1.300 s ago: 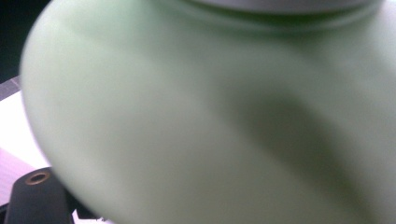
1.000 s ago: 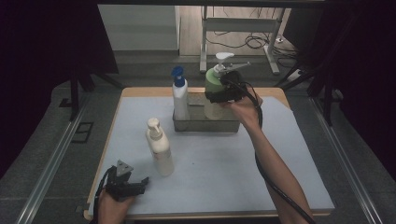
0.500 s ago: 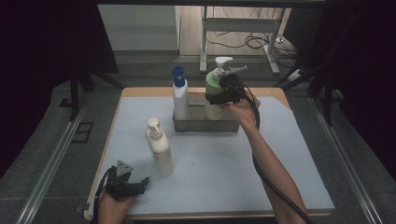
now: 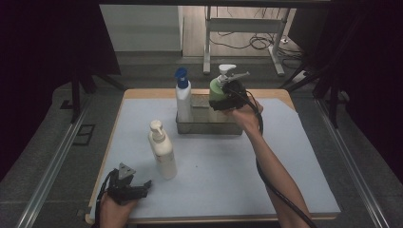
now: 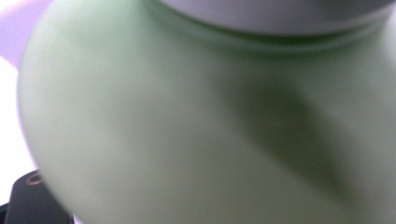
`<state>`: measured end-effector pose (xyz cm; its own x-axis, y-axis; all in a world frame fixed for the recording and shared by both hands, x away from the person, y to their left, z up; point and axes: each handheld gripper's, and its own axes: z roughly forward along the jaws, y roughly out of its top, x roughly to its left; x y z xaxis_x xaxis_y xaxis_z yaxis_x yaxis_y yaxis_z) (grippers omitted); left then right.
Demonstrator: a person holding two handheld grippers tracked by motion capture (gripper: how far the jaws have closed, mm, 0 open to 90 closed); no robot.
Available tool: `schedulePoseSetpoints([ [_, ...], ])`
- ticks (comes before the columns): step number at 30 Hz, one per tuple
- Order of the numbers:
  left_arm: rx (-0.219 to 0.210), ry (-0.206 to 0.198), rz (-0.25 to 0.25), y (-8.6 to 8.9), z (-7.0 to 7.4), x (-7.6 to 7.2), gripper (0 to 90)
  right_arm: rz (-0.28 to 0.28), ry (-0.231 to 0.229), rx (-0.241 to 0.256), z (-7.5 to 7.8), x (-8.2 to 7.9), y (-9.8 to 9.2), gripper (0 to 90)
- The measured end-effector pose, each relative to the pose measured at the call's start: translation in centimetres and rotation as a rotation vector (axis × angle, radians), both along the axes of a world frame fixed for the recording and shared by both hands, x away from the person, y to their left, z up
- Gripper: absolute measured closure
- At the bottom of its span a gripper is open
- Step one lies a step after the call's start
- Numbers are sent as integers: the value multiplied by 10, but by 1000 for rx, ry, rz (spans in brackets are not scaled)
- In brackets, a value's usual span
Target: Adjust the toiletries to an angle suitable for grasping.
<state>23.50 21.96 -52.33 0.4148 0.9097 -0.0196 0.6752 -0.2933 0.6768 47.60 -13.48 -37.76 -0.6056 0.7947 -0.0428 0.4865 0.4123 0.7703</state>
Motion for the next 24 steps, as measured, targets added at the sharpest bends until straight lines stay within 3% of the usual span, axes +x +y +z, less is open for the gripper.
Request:
schedulePoseSetpoints([
  [24,0,1,0,0,0,0,122,10,65,-29,-36,5,7,119],
])
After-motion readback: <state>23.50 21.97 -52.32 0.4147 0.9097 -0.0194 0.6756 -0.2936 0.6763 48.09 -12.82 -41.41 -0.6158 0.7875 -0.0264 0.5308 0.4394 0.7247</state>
